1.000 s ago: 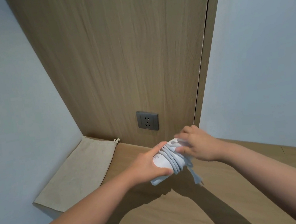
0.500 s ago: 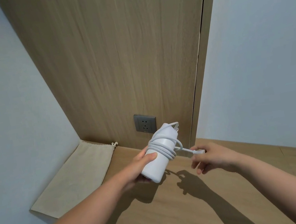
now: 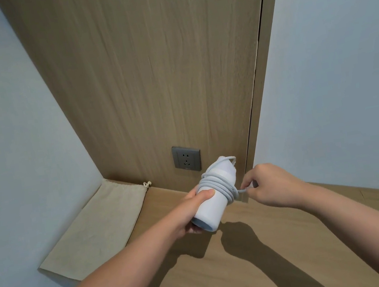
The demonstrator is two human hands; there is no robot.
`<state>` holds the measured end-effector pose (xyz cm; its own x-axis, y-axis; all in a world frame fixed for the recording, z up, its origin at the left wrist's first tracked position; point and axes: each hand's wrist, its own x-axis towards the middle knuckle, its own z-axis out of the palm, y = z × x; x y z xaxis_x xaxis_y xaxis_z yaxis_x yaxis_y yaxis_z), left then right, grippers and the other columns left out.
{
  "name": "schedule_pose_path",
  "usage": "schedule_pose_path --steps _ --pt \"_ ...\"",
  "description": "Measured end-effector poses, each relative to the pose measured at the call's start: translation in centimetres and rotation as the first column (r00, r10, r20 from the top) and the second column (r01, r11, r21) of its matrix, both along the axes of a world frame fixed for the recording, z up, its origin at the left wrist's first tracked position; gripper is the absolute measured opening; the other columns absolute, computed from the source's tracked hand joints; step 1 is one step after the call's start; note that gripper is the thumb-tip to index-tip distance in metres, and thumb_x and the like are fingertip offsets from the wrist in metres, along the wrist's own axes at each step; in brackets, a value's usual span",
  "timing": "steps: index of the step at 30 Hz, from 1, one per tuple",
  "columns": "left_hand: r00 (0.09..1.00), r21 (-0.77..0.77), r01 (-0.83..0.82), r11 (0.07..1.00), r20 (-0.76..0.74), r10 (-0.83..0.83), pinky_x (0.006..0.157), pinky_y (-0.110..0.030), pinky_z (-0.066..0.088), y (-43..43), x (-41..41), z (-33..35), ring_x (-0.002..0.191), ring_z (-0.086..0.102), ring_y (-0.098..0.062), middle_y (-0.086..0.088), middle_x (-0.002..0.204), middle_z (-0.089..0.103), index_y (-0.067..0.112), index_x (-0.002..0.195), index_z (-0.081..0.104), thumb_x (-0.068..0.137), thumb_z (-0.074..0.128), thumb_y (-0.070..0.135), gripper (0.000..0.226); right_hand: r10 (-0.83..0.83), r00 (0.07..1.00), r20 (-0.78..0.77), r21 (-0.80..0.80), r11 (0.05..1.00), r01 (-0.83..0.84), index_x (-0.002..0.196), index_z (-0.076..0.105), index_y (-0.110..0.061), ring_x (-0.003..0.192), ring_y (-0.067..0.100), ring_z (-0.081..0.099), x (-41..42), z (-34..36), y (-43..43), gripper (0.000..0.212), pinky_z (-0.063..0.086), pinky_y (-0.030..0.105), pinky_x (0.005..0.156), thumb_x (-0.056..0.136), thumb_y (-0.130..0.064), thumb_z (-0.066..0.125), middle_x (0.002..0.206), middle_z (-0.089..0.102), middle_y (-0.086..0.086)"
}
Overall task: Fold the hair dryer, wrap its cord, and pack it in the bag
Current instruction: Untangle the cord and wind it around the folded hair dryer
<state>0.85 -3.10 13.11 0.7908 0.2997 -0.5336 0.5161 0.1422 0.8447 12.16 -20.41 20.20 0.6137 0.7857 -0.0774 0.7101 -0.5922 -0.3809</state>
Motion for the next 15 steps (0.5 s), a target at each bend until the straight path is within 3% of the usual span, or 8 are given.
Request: schedule_pose_path --steps 4,8,10,12,15 --pt "0.996 0.222 0.094 0.97 -0.027 -0.09 0.061 -0.029 0.05 -0.6 0.5 1.1 0.095 0.062 -0.024 -0.002 0.118 0.06 0.043 0.14 0.036 0.09 0.056 0.044 0.054 0.013 1.0 0.026 -0.004 1.0 -0.013 0.085 0.074 -0.016 0.068 0.015 0.052 0.2 1.0 0.2 0.022 0.038 0.022 0.052 0.079 -0.015 0.053 0.068 0.057 -0.005" --pt "0.987 0.443 0.162 0.882 -0.065 -0.148 0.056 -0.025 0.046 -1.0 0.8 1.8 0.096 0.057 -0.02 0.005 0.139 0.048 0.045 0.149 0.014 0.084 0.063 0.044 0.081 -0.03 0.999 0.035 0.075 0.997 0.027 0.079 0.071 -0.015 0.061 0.011 0.046 0.1 0.3 0.4 0.016 0.036 0.025 0.052 0.077 -0.014 0.055 0.062 0.05 -0.006" --pt "0.981 0.522 0.19 0.832 -0.072 -0.178 0.068 -0.027 0.049 -1.0 0.6 1.9 0.099 0.056 -0.018 0.007 0.142 0.046 0.045 0.15 0.01 0.081 0.066 0.046 0.088 -0.05 0.998 0.032 0.144 0.989 0.045 0.081 0.066 -0.017 0.064 0.015 0.049 0.0 -0.5 0.3 0.009 0.036 0.024 0.053 0.078 -0.017 0.057 0.062 0.047 -0.008" --pt "0.975 0.604 0.214 0.768 -0.091 -0.201 0.08 -0.028 0.047 -1.1 0.3 1.8 0.104 0.055 -0.016 0.008 0.143 0.047 0.047 0.149 0.008 0.078 0.067 0.05 0.093 -0.059 0.998 0.03 0.186 0.981 0.052 0.094 0.06 -0.022 0.069 0.016 0.051 -0.2 -1.2 0.1 0.015 0.037 0.022 0.055 0.079 -0.022 0.06 0.064 0.045 -0.014" --pt "0.966 0.672 0.246 0.699 -0.111 -0.233 0.083 -0.03 0.049 -1.2 -0.1 1.7 0.106 0.057 -0.017 0.008 0.139 0.05 0.048 0.148 0.003 0.074 0.066 0.055 0.097 0.004 0.998 0.059 0.17 0.985 -0.014 0.117 0.051 -0.029 0.069 0.016 0.054 -0.4 -1.9 0.0 0.04 0.045 0.026 0.06 0.079 -0.025 0.06 0.068 0.048 -0.014"
